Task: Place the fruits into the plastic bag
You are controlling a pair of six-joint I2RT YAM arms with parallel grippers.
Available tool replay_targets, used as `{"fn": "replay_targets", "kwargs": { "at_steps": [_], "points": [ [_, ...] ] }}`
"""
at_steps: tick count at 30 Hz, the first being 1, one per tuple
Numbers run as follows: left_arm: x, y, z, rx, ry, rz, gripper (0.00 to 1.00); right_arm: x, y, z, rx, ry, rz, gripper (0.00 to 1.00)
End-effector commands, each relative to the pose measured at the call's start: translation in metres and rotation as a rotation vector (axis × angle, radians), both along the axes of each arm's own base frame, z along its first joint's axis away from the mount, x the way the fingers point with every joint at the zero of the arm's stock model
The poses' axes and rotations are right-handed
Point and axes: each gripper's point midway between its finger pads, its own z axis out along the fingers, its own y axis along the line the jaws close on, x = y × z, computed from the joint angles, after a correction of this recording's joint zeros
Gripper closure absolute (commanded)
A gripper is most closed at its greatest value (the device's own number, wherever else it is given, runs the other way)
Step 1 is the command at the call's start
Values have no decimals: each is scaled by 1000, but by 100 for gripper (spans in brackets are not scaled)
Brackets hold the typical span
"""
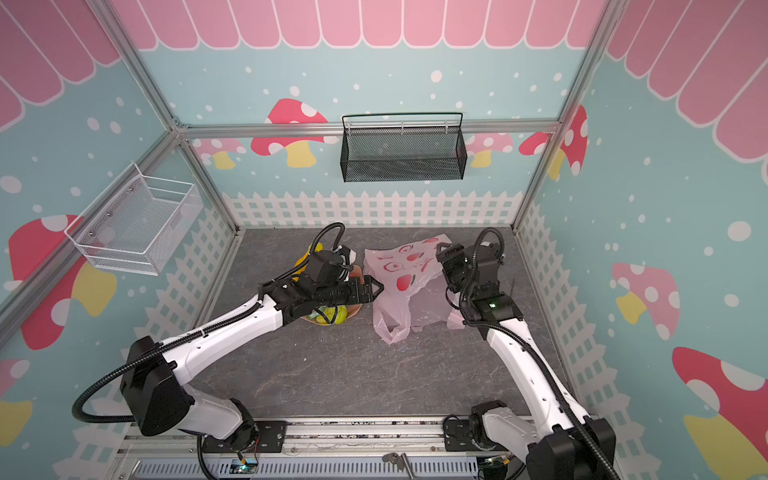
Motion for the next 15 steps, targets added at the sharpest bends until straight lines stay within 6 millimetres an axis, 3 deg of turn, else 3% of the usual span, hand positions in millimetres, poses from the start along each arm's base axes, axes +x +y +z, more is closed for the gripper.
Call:
{"fn": "replay_targets", "kwargs": {
  "at_steps": [1, 6, 9, 15],
  "points": [
    [1, -8, 12, -57, 19, 8, 2, -10, 15, 15, -354, -61, 244, 20],
    [1, -7, 25, -62, 11, 11, 2, 4, 13, -15, -800, 77, 481, 19],
    [1, -4, 40, -60, -20, 10, 2, 8, 19, -33, -1000, 69, 624, 19],
    [4, 13, 69, -49, -90, 23, 2, -15, 40, -71, -1411, -65, 974, 21]
  ]
}}
